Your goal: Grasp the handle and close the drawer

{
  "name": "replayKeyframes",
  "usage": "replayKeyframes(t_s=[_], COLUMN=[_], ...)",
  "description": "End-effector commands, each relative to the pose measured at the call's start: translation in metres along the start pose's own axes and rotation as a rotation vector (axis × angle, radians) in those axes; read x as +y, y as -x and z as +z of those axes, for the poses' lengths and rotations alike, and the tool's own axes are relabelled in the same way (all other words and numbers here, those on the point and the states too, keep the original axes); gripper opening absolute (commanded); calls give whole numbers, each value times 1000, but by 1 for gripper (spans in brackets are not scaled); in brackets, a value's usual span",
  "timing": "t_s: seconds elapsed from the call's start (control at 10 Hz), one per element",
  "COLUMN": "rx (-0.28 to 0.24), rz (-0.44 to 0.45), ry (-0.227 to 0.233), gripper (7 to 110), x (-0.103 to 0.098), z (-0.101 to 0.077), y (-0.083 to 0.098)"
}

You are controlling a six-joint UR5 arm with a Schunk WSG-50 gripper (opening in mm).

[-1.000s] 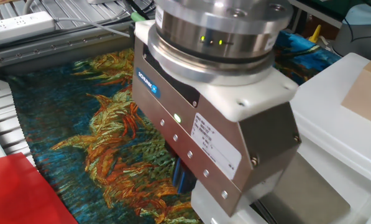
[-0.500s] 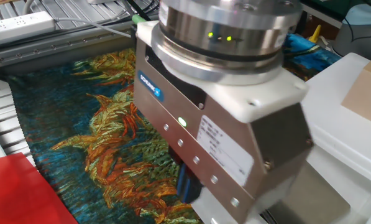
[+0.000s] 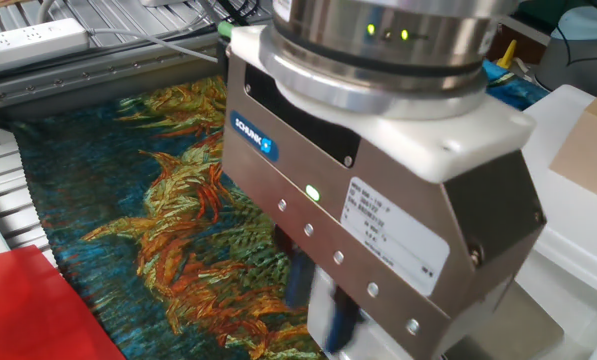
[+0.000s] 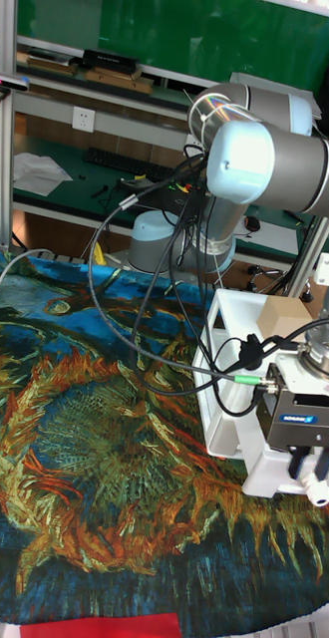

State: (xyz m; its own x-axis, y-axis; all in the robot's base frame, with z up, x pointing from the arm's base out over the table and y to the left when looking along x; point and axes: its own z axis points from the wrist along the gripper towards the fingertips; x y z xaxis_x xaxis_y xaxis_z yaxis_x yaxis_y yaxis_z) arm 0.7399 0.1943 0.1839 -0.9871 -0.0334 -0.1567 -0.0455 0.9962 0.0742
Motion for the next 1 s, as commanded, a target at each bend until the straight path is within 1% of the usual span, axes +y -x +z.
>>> replayKeyframes(t_s=[0.0, 0.1, 0.2, 0.3, 0.5, 0.7, 0.9], rx=[-5, -8, -7, -5, -7, -10, -4], rz=[6, 17, 34, 57, 82, 91, 86], ry=[5, 5, 14, 27, 37, 28, 13], gripper=[44, 44, 44, 44, 44, 44, 44], x=[10, 15, 22, 30, 39, 42, 36], z=[3, 4, 4, 8, 16, 22, 29], y=[0, 0, 0, -1, -1, -1, 1])
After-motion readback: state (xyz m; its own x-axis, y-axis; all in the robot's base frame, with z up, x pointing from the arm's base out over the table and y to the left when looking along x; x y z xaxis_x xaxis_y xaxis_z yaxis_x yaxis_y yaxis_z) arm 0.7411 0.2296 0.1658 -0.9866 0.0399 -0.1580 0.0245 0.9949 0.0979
